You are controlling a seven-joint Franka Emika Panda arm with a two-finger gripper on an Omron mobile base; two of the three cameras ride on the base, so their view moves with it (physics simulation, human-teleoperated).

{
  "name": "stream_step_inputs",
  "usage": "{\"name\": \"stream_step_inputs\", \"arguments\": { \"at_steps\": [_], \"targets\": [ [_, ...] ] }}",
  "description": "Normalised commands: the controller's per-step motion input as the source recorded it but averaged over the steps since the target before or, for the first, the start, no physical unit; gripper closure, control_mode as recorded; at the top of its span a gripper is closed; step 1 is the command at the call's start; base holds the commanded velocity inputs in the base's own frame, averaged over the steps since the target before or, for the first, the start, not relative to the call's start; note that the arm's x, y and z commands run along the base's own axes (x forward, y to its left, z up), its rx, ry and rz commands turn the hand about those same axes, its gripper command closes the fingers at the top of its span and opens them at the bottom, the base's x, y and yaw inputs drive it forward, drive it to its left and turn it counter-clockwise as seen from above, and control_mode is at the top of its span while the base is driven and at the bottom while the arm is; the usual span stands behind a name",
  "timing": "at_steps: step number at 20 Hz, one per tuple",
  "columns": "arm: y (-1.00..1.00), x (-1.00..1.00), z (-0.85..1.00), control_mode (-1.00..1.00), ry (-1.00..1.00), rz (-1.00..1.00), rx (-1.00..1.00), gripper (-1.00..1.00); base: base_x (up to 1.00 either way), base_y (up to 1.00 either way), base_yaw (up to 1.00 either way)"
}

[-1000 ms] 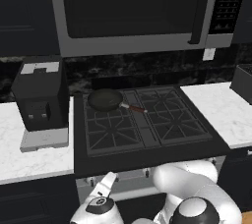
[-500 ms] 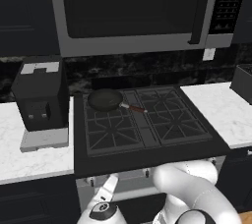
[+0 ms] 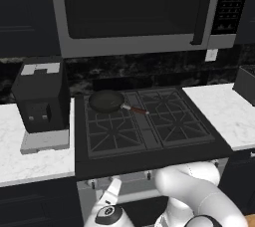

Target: Turn off the rear left burner of the stove.

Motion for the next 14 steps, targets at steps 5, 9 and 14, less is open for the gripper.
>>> {"name": "stream_step_inputs", "arguments": {
  "at_steps": [5,9,14],
  "targets": [
    [-0.18,0.12,0.00,-1.00,-0.04,0.08,0.02,-1.00,0.00,0.00,0.00],
    [-0.27,0.02,0.00,-1.00,-0.11,0.07,0.04,-1.00,0.00,0.00,0.00],
    [-0.25,0.00,0.03,-1.00,-0.14,0.06,0.04,-1.00,0.00,0.00,0.00]
  ]
}}
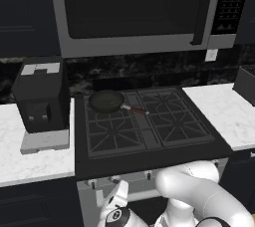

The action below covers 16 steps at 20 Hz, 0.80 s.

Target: Turn off the rear left burner of the stove.

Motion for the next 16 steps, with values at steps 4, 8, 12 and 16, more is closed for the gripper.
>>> {"name": "stream_step_inputs", "arguments": {
  "at_steps": [4,8,12,16],
  "targets": [
    [-0.24,0.04,0.00,-1.00,-0.15,0.09,0.05,-1.00,0.00,0.00,0.00],
    [-0.06,0.23,0.00,-1.00,-0.12,0.15,0.02,-1.00,0.00,0.00,0.00],
    [-0.02,0.31,0.00,-1.00,-0.16,0.21,0.03,-1.00,0.00,0.00,0.00],
    [0.00,0.34,0.01,-1.00,-0.14,0.23,0.05,-1.00,0.00,0.00,0.00]
  ]
}}
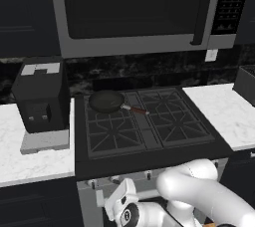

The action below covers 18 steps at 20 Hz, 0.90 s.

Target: Turn off the rear left burner of the stove.

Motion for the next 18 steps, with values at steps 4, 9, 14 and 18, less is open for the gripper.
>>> {"name": "stream_step_inputs", "arguments": {
  "at_steps": [4,9,14,18],
  "targets": [
    [-0.03,0.23,0.00,-1.00,-0.10,0.16,0.04,-1.00,0.00,0.00,0.00],
    [-0.02,0.21,0.00,-1.00,-0.09,0.08,0.04,-1.00,0.00,0.00,0.00],
    [-0.04,0.31,0.00,-1.00,-0.09,0.04,0.06,-1.00,0.00,0.00,0.00],
    [-0.02,0.39,0.00,-1.00,-0.04,0.00,0.04,1.00,0.00,0.00,0.00]
  ]
}}
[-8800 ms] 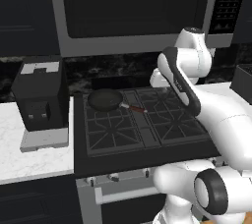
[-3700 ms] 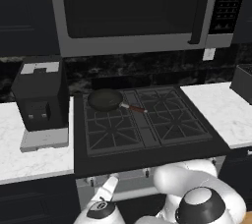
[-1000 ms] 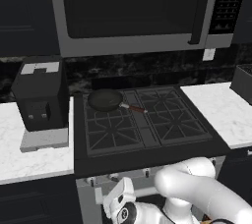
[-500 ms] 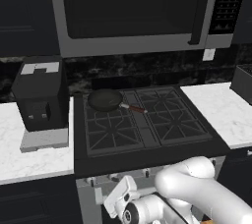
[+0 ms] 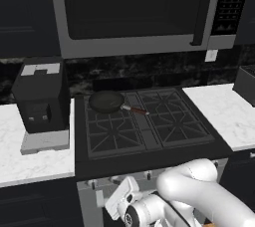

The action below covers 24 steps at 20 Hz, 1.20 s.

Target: Turn off the rear left burner of the stove.

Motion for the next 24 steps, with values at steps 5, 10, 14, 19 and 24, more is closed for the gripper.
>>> {"name": "stream_step_inputs", "arguments": {
  "at_steps": [5,10,14,19,24],
  "targets": [
    [-0.08,0.33,0.00,-1.00,-0.04,0.00,0.04,1.00,0.00,0.00,0.00],
    [-0.24,0.22,0.00,-1.00,-0.01,0.00,0.08,1.00,0.00,0.00,0.00],
    [-0.43,0.16,-0.01,-1.00,-0.02,-0.03,0.13,1.00,0.00,0.00,0.00],
    [-0.52,0.00,-0.07,-1.00,-0.15,-0.03,0.17,1.00,0.00,0.00,0.00],
    [-0.50,0.00,-0.03,-1.00,-0.03,-0.02,0.29,1.00,0.00,0.00,0.00]
  ]
}}
